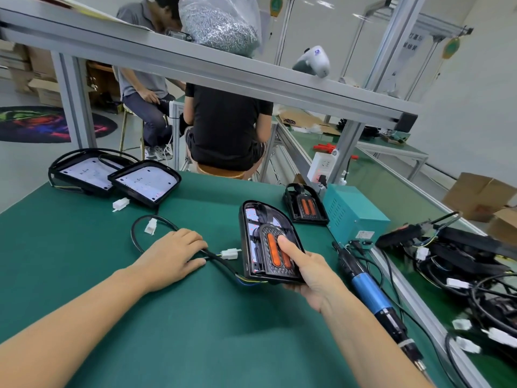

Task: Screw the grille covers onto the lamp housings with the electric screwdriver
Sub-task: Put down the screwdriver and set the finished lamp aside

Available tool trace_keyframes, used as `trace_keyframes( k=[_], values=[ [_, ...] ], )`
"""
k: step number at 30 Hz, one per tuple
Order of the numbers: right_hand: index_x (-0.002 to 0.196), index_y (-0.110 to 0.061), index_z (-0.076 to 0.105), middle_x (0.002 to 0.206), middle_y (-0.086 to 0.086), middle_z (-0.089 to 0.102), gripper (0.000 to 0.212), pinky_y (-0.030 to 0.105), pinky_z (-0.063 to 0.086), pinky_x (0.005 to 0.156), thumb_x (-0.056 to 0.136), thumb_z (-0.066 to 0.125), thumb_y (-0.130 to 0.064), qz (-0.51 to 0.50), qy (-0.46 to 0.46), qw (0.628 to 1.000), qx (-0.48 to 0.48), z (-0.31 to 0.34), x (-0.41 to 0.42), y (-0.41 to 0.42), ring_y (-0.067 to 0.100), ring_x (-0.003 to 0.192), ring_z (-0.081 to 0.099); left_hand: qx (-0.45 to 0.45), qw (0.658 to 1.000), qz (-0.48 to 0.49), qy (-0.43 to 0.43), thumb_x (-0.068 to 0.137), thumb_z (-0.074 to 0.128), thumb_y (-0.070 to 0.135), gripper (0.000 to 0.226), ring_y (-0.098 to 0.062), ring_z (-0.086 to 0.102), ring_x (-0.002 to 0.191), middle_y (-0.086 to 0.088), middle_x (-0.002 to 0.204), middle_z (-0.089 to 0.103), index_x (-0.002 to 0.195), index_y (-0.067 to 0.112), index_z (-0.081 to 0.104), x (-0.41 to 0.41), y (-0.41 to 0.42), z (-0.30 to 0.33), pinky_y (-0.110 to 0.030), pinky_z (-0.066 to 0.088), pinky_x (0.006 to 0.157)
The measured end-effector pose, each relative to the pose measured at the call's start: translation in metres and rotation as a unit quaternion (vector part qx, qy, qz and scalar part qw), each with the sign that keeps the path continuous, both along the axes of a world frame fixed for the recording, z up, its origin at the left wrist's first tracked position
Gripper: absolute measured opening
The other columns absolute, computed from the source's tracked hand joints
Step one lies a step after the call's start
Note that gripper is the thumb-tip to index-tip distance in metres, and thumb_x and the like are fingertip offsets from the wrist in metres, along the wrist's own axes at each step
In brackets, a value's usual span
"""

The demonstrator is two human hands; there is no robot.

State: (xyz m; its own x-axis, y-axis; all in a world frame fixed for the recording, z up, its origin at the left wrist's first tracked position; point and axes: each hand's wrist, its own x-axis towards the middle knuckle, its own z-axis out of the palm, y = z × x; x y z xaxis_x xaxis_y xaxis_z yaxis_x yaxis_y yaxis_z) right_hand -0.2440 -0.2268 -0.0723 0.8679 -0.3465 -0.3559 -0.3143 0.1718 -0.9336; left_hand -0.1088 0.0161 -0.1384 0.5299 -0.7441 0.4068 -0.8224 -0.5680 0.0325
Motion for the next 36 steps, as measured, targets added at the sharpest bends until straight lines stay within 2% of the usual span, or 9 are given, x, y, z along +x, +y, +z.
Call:
trace_keyframes(
  k=[2, 6, 11, 16, 20, 25, 30, 33, 36],
  values=[
    [0.097, -0.012, 0.067, 0.074, 0.001, 0.074, 0.034, 0.020, 0.048, 0.048, 0.079, 0.075, -0.039, 0.000, -0.004, 1.000, 0.006, -0.001, -0.001, -0.002, 0.008, 0.056, 0.065, 0.008, 1.000, -0.003, -0.012, 0.091, 0.062, 0.030, 0.023, -0.025, 0.060, 0.098, -0.002, 0.105, 0.064, 0.107, 0.013, 0.067, -0.001, -0.003, 0.004, -0.032, 0.048, 0.086],
    [0.098, -0.012, 0.067, 0.076, 0.002, 0.074, 0.036, 0.024, 0.048, 0.055, 0.076, 0.075, -0.040, 0.007, -0.016, 1.000, 0.011, 0.000, -0.003, -0.004, 0.010, 0.059, 0.065, 0.027, 0.999, 0.015, 0.012, 0.097, 0.048, 0.035, 0.030, -0.020, 0.052, 0.111, 0.002, 0.119, 0.058, 0.119, 0.020, 0.060, 0.001, -0.007, 0.004, -0.031, 0.038, 0.095],
    [0.096, -0.013, 0.067, 0.074, 0.002, 0.073, 0.039, 0.024, 0.048, 0.055, 0.071, 0.076, -0.042, 0.001, -0.025, 1.000, 0.008, 0.004, -0.002, -0.006, 0.010, 0.056, 0.064, -0.013, 0.996, 0.076, 0.051, 0.087, 0.056, 0.052, 0.055, -0.015, 0.039, 0.129, 0.006, 0.139, 0.042, 0.132, 0.022, 0.049, -0.003, 0.001, 0.003, -0.029, 0.024, 0.108],
    [0.093, -0.014, 0.066, 0.072, 0.001, 0.073, 0.046, 0.026, 0.045, 0.056, 0.060, 0.076, -0.045, -0.009, -0.031, 0.999, 0.009, 0.010, -0.004, -0.014, 0.009, 0.054, 0.063, -0.009, 0.995, 0.080, 0.056, 0.093, 0.050, 0.047, 0.028, -0.015, 0.051, 0.097, 0.008, 0.101, 0.054, 0.099, 0.021, 0.060, -0.015, 0.022, 0.002, -0.025, 0.036, 0.086],
    [0.089, -0.014, 0.068, 0.071, 0.002, 0.072, 0.044, 0.027, 0.045, 0.055, 0.058, 0.076, -0.044, -0.007, -0.032, 0.999, 0.025, 0.013, -0.006, -0.019, 0.010, 0.055, 0.062, 0.022, 0.995, 0.080, 0.055, 0.098, 0.043, 0.041, 0.024, -0.016, 0.050, 0.082, 0.009, 0.085, 0.051, 0.088, 0.021, 0.049, -0.026, 0.030, 0.011, -0.024, 0.034, 0.078],
    [0.087, -0.015, 0.069, 0.073, 0.002, 0.073, 0.046, 0.026, 0.045, 0.055, 0.055, 0.077, -0.047, 0.007, -0.028, 0.999, 0.042, 0.018, -0.007, -0.018, 0.010, 0.054, 0.063, -0.062, 0.982, 0.141, 0.107, 0.098, 0.037, 0.043, 0.023, -0.014, 0.041, 0.055, 0.005, 0.057, 0.044, 0.084, 0.024, 0.035, -0.040, 0.030, 0.023, -0.028, 0.030, 0.055],
    [0.083, -0.017, 0.070, 0.072, 0.002, 0.072, 0.043, 0.024, 0.046, 0.050, 0.054, 0.077, -0.048, 0.012, 0.005, 0.997, 0.075, 0.012, -0.006, -0.001, 0.012, 0.055, 0.061, -0.244, 0.944, 0.176, 0.138, 0.097, 0.048, 0.029, 0.015, -0.023, 0.046, 0.057, 0.005, 0.057, 0.050, 0.092, 0.015, 0.052, -0.050, 0.008, 0.049, -0.036, 0.040, 0.060],
    [0.085, -0.017, 0.071, 0.077, 0.003, 0.071, 0.045, 0.021, 0.045, 0.041, 0.051, 0.078, -0.046, 0.017, 0.034, 0.990, 0.137, 0.006, -0.004, 0.015, 0.016, 0.057, 0.061, -0.343, 0.899, 0.169, 0.213, 0.097, 0.050, 0.021, 0.010, -0.011, 0.046, 0.058, 0.006, 0.058, 0.050, 0.097, 0.018, 0.060, -0.052, -0.012, 0.057, -0.019, 0.038, 0.064],
    [0.096, -0.015, 0.069, 0.094, 0.008, 0.068, 0.054, 0.020, 0.045, 0.037, 0.053, 0.078, -0.046, 0.026, 0.046, 0.983, 0.176, 0.001, -0.001, 0.028, 0.019, 0.064, 0.059, -0.328, 0.897, 0.139, 0.260, 0.096, 0.051, 0.012, 0.016, -0.009, 0.053, 0.073, 0.006, 0.073, 0.059, 0.103, 0.017, 0.065, -0.051, -0.029, 0.058, -0.004, 0.029, 0.072]
  ],
)
